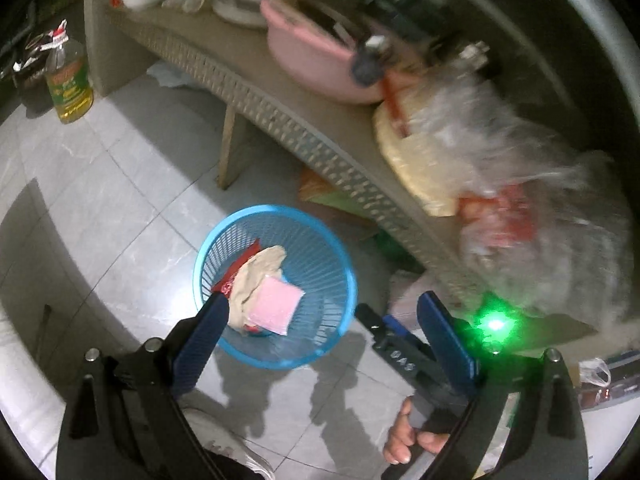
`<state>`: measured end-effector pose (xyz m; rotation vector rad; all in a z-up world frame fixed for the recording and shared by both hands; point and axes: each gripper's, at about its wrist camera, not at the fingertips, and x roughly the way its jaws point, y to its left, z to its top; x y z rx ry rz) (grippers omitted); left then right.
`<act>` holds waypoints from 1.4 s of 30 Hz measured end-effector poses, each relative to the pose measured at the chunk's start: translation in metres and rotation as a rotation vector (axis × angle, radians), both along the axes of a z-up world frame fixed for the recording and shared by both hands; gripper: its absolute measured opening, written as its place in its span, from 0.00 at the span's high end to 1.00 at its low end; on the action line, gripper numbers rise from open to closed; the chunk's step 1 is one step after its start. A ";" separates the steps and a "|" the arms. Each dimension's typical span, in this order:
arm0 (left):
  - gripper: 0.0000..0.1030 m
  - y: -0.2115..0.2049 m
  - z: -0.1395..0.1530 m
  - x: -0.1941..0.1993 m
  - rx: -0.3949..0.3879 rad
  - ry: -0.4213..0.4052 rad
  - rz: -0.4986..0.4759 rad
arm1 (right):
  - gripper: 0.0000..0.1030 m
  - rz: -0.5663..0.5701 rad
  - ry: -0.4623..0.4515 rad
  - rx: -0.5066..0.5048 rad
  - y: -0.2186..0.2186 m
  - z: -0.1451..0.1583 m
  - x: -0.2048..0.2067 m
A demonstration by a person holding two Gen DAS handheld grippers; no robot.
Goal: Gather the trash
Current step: 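Open both grippers to drop the sponge and paper into the wastebasket, then bring both tools back up over the table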
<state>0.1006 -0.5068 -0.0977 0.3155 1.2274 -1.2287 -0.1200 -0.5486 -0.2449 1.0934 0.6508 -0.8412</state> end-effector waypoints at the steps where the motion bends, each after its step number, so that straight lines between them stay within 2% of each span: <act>1: 0.10 0.008 0.009 -0.001 -0.020 0.001 -0.002 | 0.40 0.010 0.005 -0.013 0.005 0.006 -0.001; 6: 0.10 0.060 0.058 -0.010 -0.117 -0.049 -0.004 | 0.31 0.064 0.017 -0.094 0.033 0.039 -0.003; 10: 0.10 0.106 0.085 -0.015 -0.161 -0.098 0.013 | 0.21 0.121 0.035 -0.175 0.059 0.071 -0.005; 18: 0.09 0.200 0.114 -0.025 -0.207 -0.173 0.060 | 0.08 0.252 0.091 -0.314 0.113 0.122 0.003; 25: 0.08 0.283 0.130 -0.020 -0.249 -0.221 0.156 | 0.08 0.291 0.163 -0.425 0.150 0.163 0.019; 36: 0.07 0.384 0.129 -0.009 -0.228 -0.296 0.321 | 0.08 0.444 0.216 -0.675 0.218 0.214 0.052; 42: 0.07 0.423 0.133 -0.007 -0.246 -0.328 0.413 | 0.08 0.504 0.156 -0.766 0.246 0.235 0.061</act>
